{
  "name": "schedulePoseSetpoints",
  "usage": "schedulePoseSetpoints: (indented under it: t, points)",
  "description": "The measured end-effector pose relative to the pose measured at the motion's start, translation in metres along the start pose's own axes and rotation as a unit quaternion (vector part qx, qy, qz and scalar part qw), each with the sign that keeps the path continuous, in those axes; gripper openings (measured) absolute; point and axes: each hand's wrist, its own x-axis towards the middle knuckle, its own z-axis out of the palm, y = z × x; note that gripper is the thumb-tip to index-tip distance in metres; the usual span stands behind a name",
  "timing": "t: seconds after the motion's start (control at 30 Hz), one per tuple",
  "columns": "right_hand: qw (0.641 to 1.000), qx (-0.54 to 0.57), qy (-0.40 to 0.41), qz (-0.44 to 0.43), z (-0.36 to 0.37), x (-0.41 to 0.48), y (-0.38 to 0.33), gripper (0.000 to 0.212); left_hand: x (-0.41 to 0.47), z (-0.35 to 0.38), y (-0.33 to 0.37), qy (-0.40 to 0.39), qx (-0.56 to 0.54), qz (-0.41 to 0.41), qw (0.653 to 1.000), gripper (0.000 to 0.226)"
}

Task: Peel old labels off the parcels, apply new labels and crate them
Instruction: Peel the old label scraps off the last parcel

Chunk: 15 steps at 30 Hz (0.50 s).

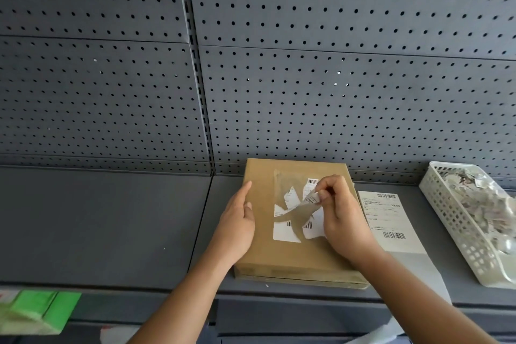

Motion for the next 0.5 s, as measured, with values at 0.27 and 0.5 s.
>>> schedulePoseSetpoints:
  t: [0.27,0.5]
  points:
    - [0.992,0.061,0.089,0.060,-0.012,0.002,-0.005,0.024,-0.001,0.000,0.000,0.002,0.004,-0.005,1.000,0.050]
    - [0.976,0.138,0.058,0.159,-0.019,0.008,-0.009,0.023,-0.002,0.001,0.002,-0.002,0.010,-0.002,1.000,0.050]
